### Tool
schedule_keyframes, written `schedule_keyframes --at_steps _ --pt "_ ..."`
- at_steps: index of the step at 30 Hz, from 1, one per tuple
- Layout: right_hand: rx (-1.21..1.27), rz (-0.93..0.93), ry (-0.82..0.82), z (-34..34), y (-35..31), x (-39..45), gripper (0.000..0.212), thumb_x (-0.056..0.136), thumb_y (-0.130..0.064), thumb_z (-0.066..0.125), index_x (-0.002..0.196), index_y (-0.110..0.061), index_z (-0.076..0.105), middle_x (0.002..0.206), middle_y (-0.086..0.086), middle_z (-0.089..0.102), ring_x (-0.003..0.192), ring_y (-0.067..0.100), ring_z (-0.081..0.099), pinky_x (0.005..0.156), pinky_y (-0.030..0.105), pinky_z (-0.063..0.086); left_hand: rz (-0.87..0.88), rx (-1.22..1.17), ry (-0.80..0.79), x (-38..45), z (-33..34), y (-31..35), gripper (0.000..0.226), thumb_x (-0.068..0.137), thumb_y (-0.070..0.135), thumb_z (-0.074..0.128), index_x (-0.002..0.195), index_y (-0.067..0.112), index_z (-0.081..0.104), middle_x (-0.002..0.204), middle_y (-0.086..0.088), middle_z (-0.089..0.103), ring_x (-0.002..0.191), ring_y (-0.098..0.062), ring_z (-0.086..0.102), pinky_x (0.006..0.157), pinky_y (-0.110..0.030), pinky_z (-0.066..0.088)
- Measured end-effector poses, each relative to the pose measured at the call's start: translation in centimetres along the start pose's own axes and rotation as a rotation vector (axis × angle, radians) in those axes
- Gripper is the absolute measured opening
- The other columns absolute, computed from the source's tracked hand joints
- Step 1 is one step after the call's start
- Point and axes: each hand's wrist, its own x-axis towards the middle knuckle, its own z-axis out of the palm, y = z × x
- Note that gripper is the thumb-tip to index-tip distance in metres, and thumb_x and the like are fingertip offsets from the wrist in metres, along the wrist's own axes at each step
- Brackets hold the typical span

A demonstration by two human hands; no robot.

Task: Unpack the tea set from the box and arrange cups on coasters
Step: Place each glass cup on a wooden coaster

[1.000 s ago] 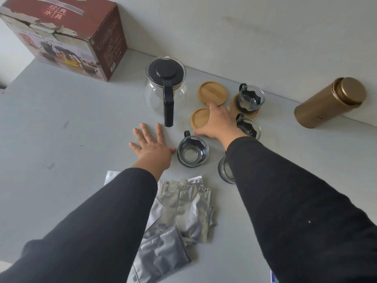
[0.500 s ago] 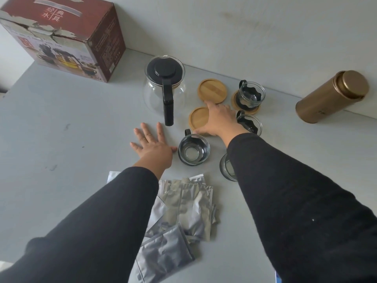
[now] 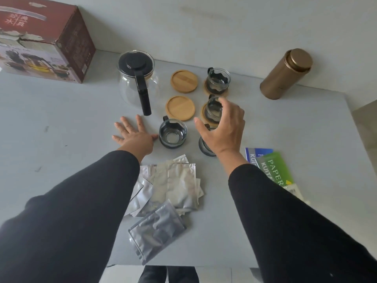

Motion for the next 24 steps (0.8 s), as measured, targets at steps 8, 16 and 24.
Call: schedule_keyframes --at_steps 8,16,24 --pt "0.123 0.283 -0.101 0.5 2.4 -6.0 0.095 0.058 -0.053 0.081 0.132 -0.008 0.041 0.128 0.007 0.049 0.119 0.024 0.042 0.099 0.033 0.039 0.029 0.020 0.040 0.0 0.5 -0.1 0.079 0.096 0.055 0.031 0.148 0.026 -0.021 0.152 -0.019 -0.029 0.142 -0.039 -0.021 0.114 -0.058 0.002" --pt "0.223 0.403 -0.158 1.7 3.2 -6.3 0.090 0.064 -0.038 0.083 0.137 -0.010 0.036 0.133 0.006 0.048 0.123 0.021 0.046 0.102 0.029 0.040 0.051 0.030 0.056 -0.2 0.7 -0.3 0.078 0.096 0.057 0.030 0.149 0.026 -0.019 0.153 -0.018 -0.029 0.143 -0.038 -0.021 0.114 -0.058 0.001" --pt "0.173 0.225 -0.080 -0.2 1.7 -4.2 0.086 0.057 -0.040 0.086 0.125 -0.006 0.047 0.118 0.008 0.055 0.109 0.023 0.053 0.089 0.030 0.048 0.048 0.019 0.017 -0.6 0.4 -0.2 0.077 0.097 0.056 0.026 0.148 0.026 -0.022 0.151 -0.018 -0.032 0.141 -0.038 -0.025 0.114 -0.059 -0.002"
